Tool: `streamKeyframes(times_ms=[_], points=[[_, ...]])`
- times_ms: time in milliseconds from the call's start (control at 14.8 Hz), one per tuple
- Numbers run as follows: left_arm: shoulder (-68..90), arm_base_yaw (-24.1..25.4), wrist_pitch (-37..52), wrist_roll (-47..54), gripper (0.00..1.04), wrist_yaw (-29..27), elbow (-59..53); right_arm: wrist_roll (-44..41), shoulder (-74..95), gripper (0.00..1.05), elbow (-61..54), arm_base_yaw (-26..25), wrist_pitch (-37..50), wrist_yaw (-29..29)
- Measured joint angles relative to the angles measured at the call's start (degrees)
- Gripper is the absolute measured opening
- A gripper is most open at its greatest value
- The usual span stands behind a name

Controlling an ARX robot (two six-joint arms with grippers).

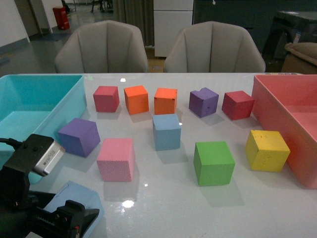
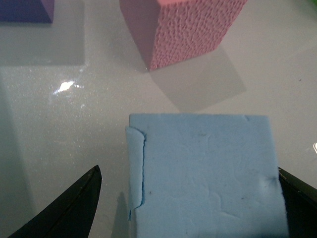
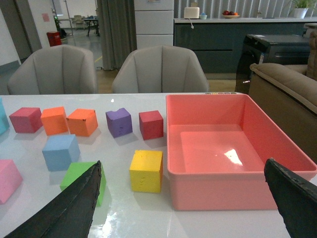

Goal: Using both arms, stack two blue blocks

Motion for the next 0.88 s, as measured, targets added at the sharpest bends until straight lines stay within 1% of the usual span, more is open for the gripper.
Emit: streamKeyframes(times_ms=[68,135,203,271,406,541,744,880], points=[[0.4,-1.3,-0.8,0.4,0.89,-1.8,0.0,0.0,0.0,0.98,0.0,0.0,0.0,0.0],[-3.8,-2.8,-4.2,0.4,0.64,-2.6,0.0,0.0,0.0,0.98,0.0,0.0,0.0,0.0],[-6.6,-3.7,-6.0,0.5,0.55,-2.7,0.0,0.0,0.0,0.98,0.0,0.0,0.0,0.0],[-10.2,-4.9,-8.3,0.3,0.49,-3.0,0.2,0.0,0.0,0.98,0.0,0.0,0.0,0.0],[-14.9,-8.0,-12.5,-0.2,0.43,-4.5,4.1,0.0,0.0,0.98,0.0,0.0,0.0,0.0],[-15.1,-11.2,-15.5,-0.3,0.41,-5.9,9.8,0.0,0.0,0.98,0.0,0.0,0.0,0.0],[-8.2,-15.6,-21.3,-0.3,0.4,-8.8,23.7,0.0,0.0,0.98,0.0,0.0,0.0,0.0],[-1.6,-17.0,-25.8,-0.1,0.4,-10.0,33.6,0.0,0.0,0.98,0.0,0.0,0.0,0.0]])
